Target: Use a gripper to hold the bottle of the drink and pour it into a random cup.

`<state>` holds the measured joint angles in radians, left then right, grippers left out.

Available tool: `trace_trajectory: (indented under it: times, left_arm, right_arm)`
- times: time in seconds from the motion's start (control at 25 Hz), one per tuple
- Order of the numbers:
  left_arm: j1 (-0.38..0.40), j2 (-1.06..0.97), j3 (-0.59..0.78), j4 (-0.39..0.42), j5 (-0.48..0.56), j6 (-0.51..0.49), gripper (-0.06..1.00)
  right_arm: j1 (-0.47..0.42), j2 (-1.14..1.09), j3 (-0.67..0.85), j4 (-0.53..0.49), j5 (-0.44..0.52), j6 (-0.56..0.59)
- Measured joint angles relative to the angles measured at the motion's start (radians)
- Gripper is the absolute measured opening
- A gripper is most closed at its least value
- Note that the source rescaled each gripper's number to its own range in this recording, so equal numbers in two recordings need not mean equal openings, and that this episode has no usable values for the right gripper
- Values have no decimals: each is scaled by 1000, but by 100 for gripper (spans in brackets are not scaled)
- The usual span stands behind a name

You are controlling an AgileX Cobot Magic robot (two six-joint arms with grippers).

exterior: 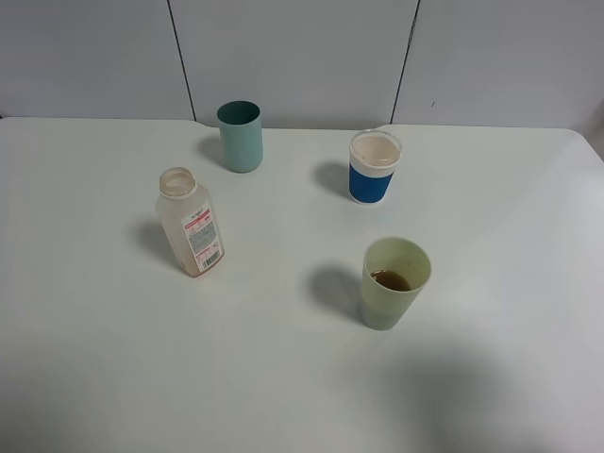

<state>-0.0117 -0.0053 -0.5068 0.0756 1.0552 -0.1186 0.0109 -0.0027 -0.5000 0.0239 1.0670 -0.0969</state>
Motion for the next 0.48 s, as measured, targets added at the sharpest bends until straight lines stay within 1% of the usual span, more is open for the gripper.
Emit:
trace_trajectory:
  times: [0.48]
  left_arm:
    - [0, 0, 0, 0, 0, 0, 76]
  right_arm:
    - [0, 0, 0, 0, 0, 0]
